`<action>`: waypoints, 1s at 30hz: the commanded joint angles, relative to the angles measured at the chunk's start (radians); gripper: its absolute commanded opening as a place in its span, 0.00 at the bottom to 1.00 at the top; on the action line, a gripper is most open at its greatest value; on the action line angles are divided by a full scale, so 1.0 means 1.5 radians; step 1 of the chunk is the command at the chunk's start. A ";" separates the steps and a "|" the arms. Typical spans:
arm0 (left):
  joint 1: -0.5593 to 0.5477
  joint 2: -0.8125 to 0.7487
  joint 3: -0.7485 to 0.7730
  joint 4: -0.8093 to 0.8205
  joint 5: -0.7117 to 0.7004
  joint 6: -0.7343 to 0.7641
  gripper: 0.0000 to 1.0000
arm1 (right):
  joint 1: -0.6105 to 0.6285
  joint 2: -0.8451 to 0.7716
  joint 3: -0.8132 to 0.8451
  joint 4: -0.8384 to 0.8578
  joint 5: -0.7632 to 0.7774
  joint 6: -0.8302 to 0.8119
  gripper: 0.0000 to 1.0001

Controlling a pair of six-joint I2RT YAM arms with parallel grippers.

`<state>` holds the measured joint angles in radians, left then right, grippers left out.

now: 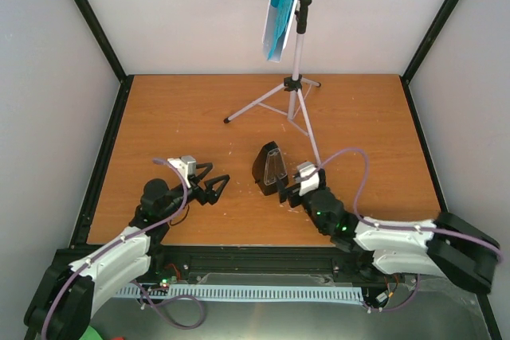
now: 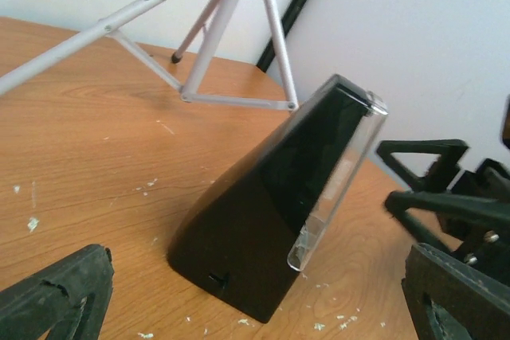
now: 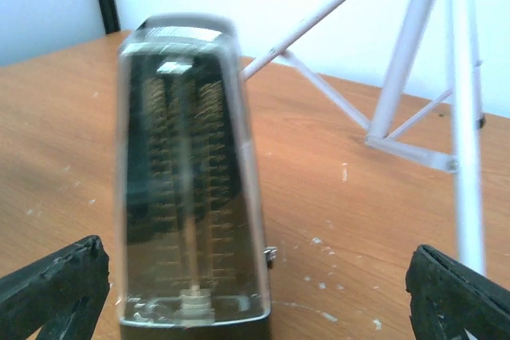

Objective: Pack up the instrument practice props

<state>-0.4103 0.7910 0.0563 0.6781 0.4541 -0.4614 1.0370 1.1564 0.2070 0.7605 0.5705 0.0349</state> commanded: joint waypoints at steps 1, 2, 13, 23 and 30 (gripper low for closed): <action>0.003 -0.009 0.060 -0.088 -0.071 -0.090 1.00 | -0.074 -0.142 -0.018 -0.124 -0.081 0.064 1.00; 0.003 -0.004 0.089 -0.116 -0.069 -0.112 0.99 | -0.121 -0.189 -0.017 -0.158 -0.133 0.079 1.00; -0.066 0.265 0.526 -0.479 0.091 0.071 0.99 | -0.357 -0.340 0.012 -0.303 -0.355 0.134 1.00; -0.192 0.494 0.791 -0.747 -0.003 0.296 0.99 | -0.362 -0.433 -0.043 -0.278 -0.356 0.135 1.00; -0.204 0.505 0.780 -0.697 -0.019 0.336 0.99 | -0.363 -0.437 -0.048 -0.278 -0.361 0.136 1.00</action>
<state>-0.7067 1.5620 1.1908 -0.3870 0.4320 -0.0471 0.5034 0.5083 0.1482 0.3328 0.0395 0.2302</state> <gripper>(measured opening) 0.995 0.998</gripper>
